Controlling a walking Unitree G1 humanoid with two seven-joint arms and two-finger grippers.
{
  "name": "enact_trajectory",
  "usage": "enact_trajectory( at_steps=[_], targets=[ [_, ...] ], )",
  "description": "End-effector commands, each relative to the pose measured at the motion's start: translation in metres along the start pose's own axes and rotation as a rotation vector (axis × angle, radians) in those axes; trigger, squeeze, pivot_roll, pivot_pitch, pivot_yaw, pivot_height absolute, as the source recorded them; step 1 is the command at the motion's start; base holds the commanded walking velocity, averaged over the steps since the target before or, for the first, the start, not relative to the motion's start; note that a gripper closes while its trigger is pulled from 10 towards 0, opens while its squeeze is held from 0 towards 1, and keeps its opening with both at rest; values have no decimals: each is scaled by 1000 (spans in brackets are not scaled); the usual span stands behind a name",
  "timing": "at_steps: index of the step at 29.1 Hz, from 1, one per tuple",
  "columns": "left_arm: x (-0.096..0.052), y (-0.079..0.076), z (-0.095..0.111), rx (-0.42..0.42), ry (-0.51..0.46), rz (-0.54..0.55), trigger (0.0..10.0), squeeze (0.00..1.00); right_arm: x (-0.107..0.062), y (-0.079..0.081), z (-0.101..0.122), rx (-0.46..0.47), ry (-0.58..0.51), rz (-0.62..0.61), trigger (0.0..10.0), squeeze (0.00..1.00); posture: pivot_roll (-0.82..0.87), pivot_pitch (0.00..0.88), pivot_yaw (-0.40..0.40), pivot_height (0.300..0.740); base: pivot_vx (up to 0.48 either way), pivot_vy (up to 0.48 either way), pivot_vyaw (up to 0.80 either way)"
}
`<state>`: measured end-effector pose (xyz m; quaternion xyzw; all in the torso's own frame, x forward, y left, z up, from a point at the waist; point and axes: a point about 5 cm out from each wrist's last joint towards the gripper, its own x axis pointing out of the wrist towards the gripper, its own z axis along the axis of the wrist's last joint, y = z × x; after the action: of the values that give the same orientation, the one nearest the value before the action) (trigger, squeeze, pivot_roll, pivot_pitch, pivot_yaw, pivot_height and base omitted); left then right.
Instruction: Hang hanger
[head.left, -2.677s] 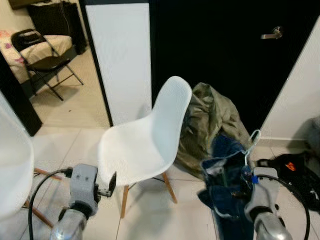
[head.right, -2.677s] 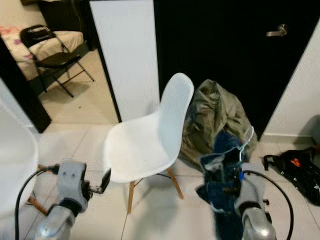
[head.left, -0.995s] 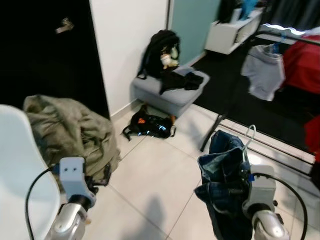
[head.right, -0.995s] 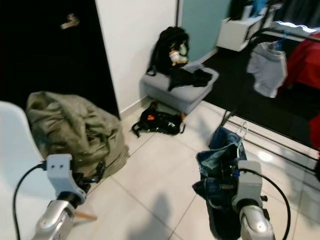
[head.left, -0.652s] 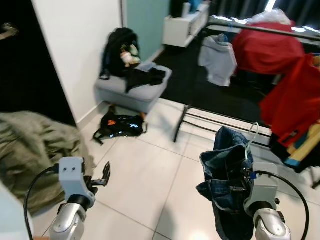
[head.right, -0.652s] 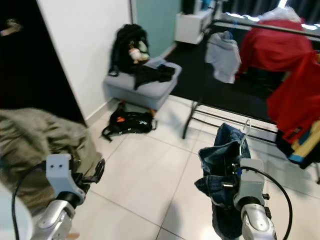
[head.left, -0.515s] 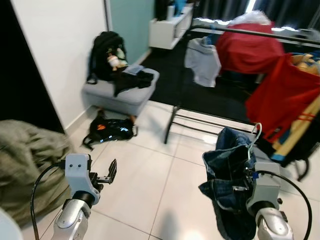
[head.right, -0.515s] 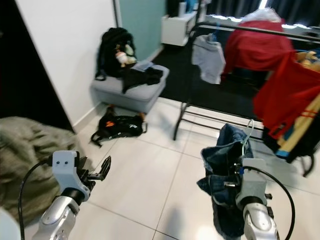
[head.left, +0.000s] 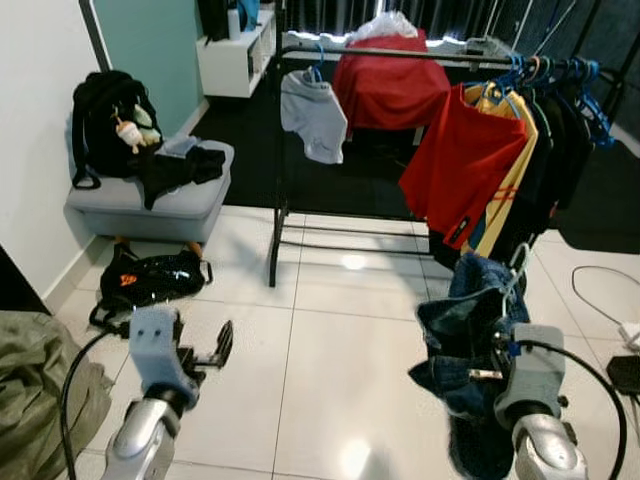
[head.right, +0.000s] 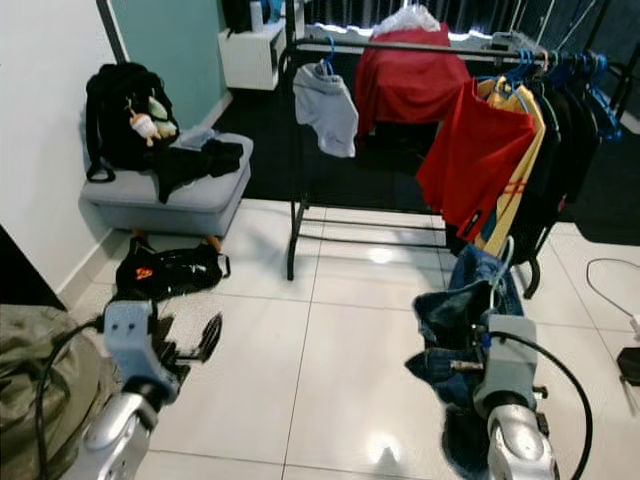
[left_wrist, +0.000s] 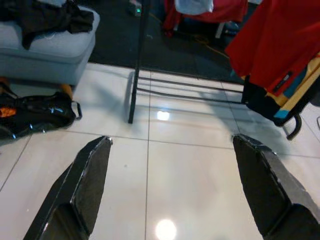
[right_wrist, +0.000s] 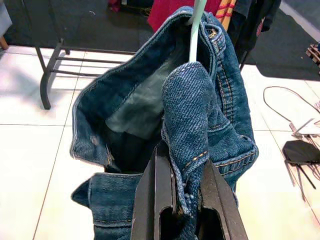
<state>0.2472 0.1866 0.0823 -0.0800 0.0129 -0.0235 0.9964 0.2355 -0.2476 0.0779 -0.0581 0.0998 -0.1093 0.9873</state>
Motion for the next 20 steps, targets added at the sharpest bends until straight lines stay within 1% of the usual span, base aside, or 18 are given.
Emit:
enact_trajectory(
  at_steps=[1,16,20],
  targets=[
    [0,0,-1,1,6,-13,10000,0,1,1,8,19,-56,-1,10000,0,-51,51,-18,740,480,0,0],
    [0,0,-1,6,9,-30,10000,0,0,1,9,26,-63,-7,10000,0,-49,52,-14,740,480,0,0],
    [1,0,-1,5,9,-34,10000,0,0,0,8,19,-56,-11,10000,0,-51,52,-14,740,480,0,-519]
  ],
)
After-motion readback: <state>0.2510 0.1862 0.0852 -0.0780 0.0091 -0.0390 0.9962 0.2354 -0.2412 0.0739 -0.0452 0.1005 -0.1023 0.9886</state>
